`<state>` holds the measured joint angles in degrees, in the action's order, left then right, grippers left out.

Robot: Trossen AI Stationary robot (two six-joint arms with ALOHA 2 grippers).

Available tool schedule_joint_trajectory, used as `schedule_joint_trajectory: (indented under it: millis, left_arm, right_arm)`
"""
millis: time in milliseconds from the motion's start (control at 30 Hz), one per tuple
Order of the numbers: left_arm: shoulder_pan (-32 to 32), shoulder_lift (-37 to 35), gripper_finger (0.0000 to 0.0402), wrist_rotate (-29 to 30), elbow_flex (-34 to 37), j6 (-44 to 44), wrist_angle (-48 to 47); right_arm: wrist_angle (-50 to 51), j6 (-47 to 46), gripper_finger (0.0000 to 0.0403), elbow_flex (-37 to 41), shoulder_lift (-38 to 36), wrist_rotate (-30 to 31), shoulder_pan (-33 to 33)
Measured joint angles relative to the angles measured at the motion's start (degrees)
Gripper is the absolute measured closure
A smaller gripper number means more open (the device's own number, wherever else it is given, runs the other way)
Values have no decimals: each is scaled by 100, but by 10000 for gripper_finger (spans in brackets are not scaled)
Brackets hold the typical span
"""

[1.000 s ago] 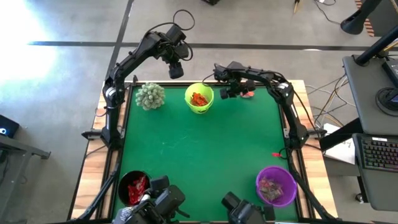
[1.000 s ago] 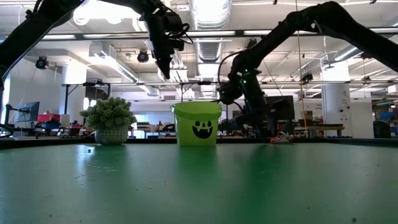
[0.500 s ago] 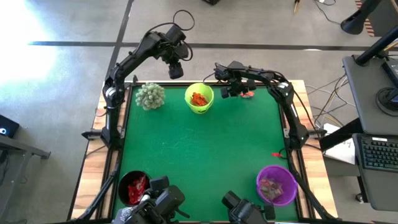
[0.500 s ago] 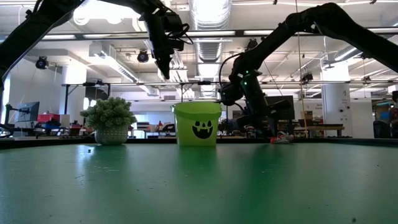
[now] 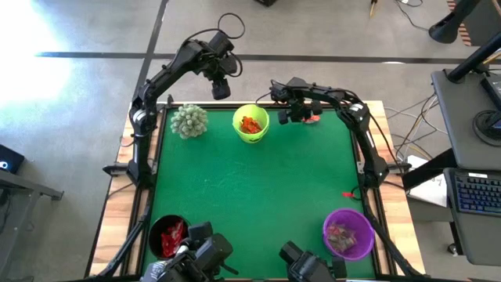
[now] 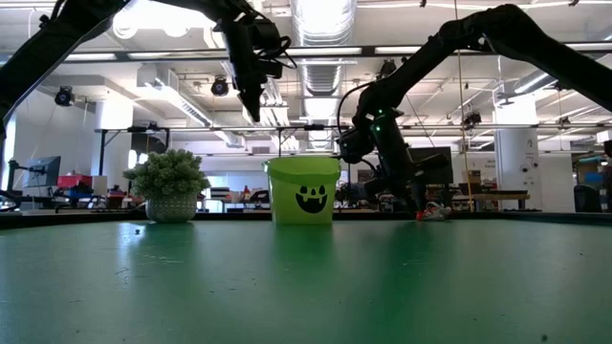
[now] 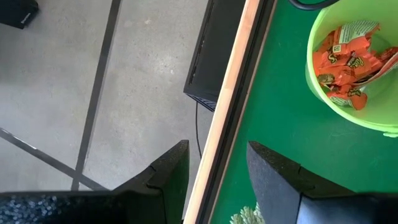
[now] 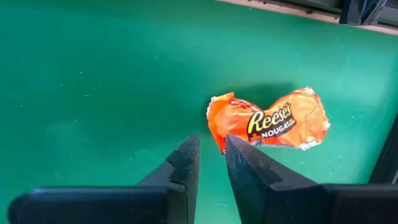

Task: Organize candy in baskets
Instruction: Put the orange chocolate bar into the green bucket

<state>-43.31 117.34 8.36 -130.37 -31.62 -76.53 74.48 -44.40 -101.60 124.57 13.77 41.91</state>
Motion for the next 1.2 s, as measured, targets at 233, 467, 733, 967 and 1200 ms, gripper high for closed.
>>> schedule_joint_trajectory:
  millis: [233,467,733,967,1200]
  left_arm:
    - [0,0,258,1,0,0,1]
    - [0,0,258,2,0,0,-23]
    - [0,0,258,2,0,0,-39]
    - [0,0,258,2,0,0,-44]
    - [0,0,258,2,0,0,-44]
  right_arm:
    - [15,-7,355,0,2,-9,0]
    - [26,-20,393,1,2,-41,0]
    - [25,51,394,-46,2,-177,-51]
    - [2,95,394,-162,2,-422,-278]
    - [-17,157,394,-225,2,-775,-503]
